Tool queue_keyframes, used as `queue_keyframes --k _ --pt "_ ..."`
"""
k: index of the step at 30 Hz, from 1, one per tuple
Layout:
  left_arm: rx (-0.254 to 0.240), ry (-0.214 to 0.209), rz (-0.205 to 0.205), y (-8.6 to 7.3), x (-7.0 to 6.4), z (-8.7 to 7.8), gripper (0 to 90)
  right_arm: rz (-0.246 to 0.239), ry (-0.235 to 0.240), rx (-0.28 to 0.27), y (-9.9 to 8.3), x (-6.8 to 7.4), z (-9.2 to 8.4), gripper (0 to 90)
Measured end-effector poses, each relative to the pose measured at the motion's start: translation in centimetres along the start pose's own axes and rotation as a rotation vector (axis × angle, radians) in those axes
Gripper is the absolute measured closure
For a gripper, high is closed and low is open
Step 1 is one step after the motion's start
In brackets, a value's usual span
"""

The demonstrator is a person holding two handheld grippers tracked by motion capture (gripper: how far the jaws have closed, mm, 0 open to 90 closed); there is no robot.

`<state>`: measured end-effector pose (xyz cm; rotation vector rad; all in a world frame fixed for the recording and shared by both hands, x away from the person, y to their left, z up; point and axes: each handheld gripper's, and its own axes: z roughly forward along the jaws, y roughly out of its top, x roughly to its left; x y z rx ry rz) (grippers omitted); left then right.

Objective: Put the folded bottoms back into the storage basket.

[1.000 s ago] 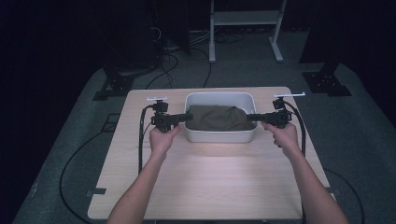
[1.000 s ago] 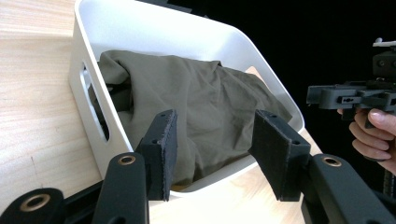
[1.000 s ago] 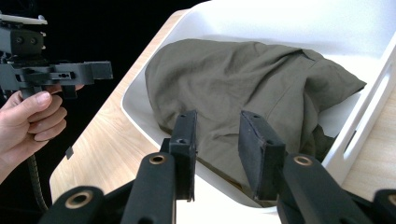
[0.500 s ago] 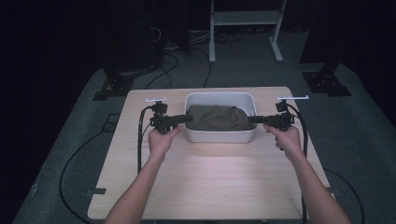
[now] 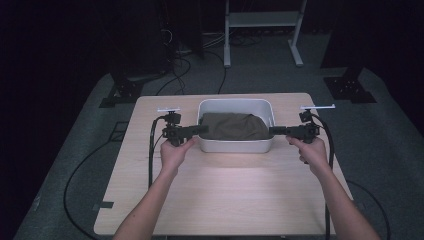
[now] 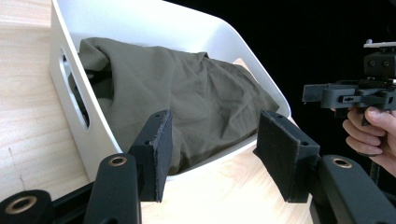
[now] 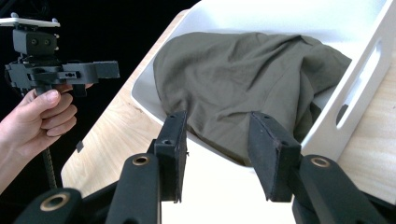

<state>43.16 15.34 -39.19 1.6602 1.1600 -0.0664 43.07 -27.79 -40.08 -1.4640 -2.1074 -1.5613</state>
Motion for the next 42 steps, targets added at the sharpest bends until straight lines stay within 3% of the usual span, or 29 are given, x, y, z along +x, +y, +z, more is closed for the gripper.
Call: queue_keyframes --k 9,16,42 --pt "0.001 -0.012 0.005 -0.4 -0.1 -0.1 43.5 0.005 0.011 0.003 -0.7 -0.2 -0.3 52.6" --pt "-0.007 -0.048 -0.010 -0.9 -0.3 -0.1 43.3 0.004 0.015 0.009 -1.7 -0.2 -0.6 49.9" --pt "0.002 -0.074 -0.012 -3.1 0.0 -0.3 40.3 0.001 0.026 0.016 -4.0 -0.6 -1.5 46.7"
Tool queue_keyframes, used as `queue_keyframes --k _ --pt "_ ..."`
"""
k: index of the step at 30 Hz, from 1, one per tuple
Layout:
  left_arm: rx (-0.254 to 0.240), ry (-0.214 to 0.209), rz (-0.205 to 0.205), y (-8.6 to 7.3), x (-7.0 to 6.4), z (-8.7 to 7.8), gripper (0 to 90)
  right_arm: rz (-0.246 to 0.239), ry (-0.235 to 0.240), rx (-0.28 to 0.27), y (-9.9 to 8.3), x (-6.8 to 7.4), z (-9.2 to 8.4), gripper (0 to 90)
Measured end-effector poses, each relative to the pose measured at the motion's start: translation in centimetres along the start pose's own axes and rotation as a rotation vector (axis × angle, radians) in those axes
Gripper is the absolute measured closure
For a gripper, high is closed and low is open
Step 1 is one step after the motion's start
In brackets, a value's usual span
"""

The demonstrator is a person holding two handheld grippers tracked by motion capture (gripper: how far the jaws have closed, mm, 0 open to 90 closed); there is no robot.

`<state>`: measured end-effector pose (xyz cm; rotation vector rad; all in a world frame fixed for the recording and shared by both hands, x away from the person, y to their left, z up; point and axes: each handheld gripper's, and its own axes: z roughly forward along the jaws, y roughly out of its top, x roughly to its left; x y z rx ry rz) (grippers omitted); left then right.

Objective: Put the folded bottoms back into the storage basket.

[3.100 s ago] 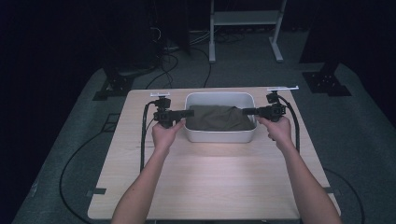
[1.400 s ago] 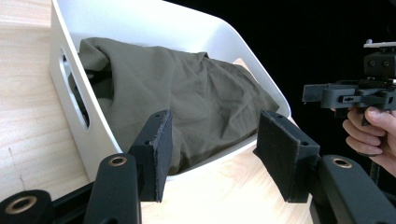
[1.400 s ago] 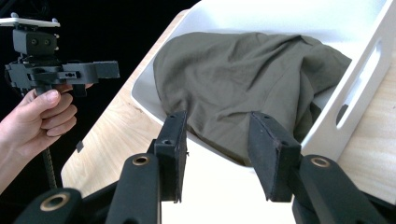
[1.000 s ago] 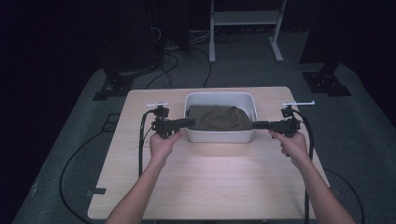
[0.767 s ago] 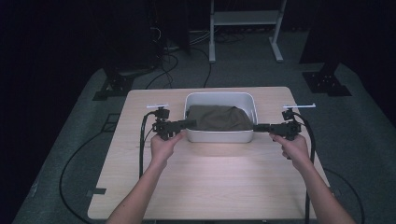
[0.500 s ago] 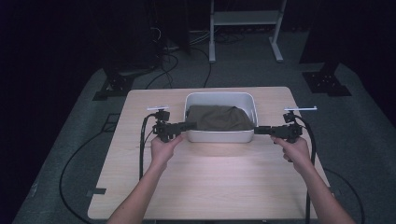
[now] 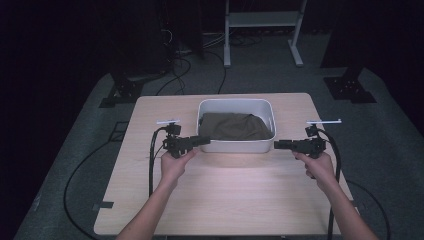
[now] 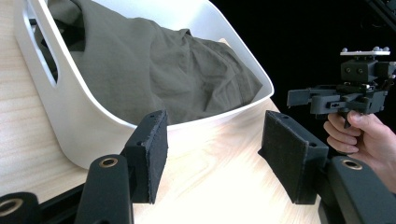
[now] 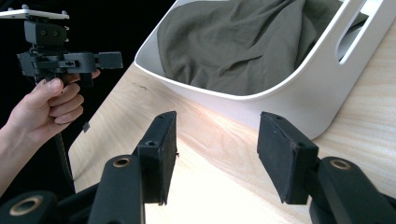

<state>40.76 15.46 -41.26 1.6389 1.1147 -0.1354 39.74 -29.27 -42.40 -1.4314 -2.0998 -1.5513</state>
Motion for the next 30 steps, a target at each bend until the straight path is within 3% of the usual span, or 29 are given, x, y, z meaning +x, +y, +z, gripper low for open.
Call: queue_keyframes --k 14,30 --pt "0.002 -0.008 0.024 -0.9 -0.5 -0.3 40.3 0.000 0.021 -0.006 -1.2 0.1 -0.3 46.7" --pt "0.001 -0.023 0.008 -3.2 -0.1 -0.8 40.1 0.000 0.030 -0.002 -2.8 -0.1 -0.6 46.6"
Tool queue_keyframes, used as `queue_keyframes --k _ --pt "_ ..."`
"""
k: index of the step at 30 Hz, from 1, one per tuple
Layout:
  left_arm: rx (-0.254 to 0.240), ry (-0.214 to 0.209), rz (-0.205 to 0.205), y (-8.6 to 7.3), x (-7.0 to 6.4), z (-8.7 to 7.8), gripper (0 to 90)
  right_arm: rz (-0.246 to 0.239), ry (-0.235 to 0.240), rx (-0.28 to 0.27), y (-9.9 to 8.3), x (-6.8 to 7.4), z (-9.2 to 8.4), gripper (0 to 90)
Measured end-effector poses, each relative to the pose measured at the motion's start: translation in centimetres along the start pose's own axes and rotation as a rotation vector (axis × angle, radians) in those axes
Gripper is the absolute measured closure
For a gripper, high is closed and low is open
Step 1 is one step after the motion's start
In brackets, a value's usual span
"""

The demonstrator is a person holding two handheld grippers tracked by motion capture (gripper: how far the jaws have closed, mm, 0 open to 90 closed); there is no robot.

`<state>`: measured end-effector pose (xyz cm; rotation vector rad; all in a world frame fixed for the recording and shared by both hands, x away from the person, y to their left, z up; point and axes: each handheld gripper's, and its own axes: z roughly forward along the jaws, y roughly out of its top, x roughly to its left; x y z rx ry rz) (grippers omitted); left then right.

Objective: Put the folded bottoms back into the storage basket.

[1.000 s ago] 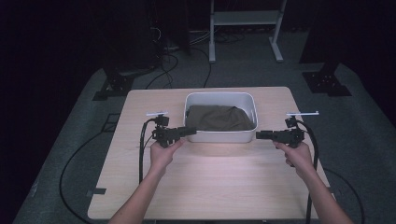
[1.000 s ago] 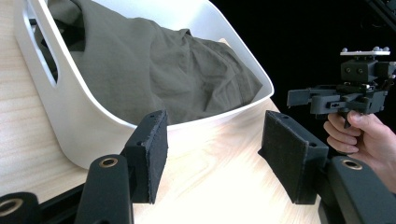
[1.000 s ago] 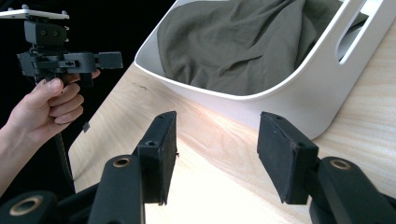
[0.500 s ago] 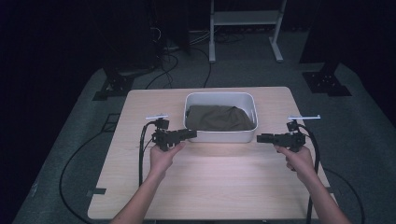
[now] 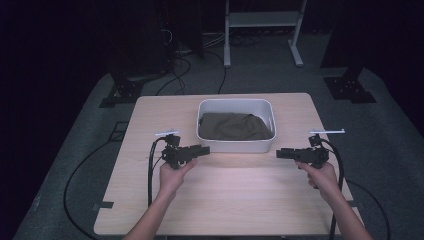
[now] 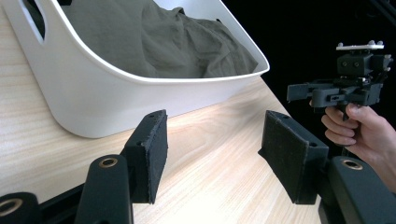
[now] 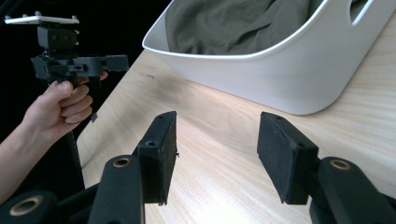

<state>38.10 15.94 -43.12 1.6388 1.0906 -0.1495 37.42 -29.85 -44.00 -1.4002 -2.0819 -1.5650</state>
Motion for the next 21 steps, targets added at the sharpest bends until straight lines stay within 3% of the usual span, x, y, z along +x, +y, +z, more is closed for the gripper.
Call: queue_keyframes --k 11,21 --pt "0.006 0.004 0.006 -1.5 0.1 -0.6 39.0 -0.001 0.004 0.014 -1.5 -0.2 -0.2 45.6" --pt "0.001 0.000 -0.015 -2.8 0.4 -0.8 37.5 -0.012 -0.008 0.022 -2.6 -0.1 -0.3 43.7"
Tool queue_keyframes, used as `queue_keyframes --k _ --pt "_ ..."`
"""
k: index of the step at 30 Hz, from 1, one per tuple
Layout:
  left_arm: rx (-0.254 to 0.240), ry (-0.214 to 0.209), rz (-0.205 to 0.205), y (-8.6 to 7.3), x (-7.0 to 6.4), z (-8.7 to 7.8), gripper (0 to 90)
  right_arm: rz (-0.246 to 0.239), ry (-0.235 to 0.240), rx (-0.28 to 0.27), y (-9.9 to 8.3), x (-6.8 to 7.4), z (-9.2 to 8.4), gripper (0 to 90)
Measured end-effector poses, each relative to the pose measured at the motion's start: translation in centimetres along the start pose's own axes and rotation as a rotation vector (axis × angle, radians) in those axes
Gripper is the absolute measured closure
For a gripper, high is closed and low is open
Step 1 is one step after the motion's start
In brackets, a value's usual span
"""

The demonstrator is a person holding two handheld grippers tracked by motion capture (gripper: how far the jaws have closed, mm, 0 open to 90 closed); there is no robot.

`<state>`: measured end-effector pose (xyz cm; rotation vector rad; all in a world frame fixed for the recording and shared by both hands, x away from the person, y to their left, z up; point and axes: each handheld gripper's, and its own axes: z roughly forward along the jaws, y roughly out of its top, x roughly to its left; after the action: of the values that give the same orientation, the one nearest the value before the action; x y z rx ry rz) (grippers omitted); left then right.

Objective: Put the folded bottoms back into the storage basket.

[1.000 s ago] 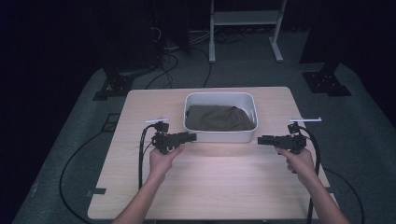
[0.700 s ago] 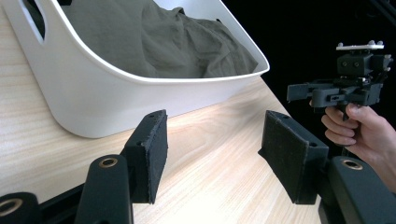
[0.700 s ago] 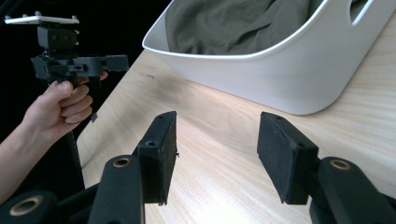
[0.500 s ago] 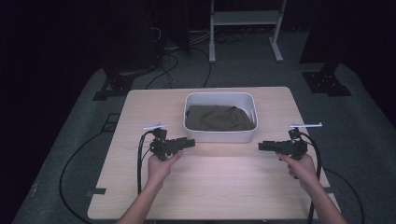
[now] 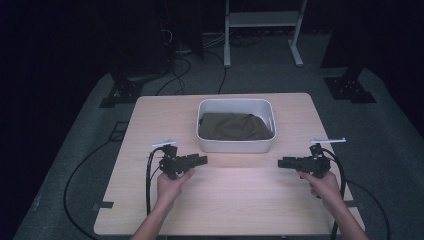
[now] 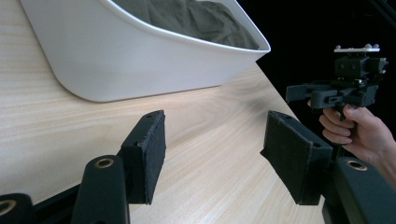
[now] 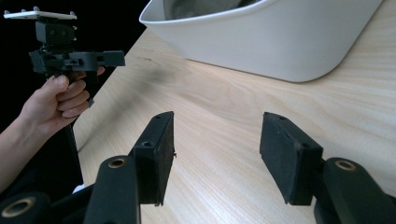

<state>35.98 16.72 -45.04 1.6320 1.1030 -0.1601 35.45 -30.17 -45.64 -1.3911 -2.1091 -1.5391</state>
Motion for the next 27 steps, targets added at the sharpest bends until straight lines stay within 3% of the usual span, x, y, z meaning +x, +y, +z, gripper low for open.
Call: queue_keyframes --k 14,27 --pt "-0.004 0.001 -0.006 -1.9 0.2 -0.7 36.5 -0.016 -0.028 0.006 -2.0 -0.1 -0.4 40.4" --pt "-0.006 0.006 -0.020 -3.8 0.4 -1.6 34.9 -0.022 -0.038 -0.027 -3.9 -0.1 -1.3 38.0"
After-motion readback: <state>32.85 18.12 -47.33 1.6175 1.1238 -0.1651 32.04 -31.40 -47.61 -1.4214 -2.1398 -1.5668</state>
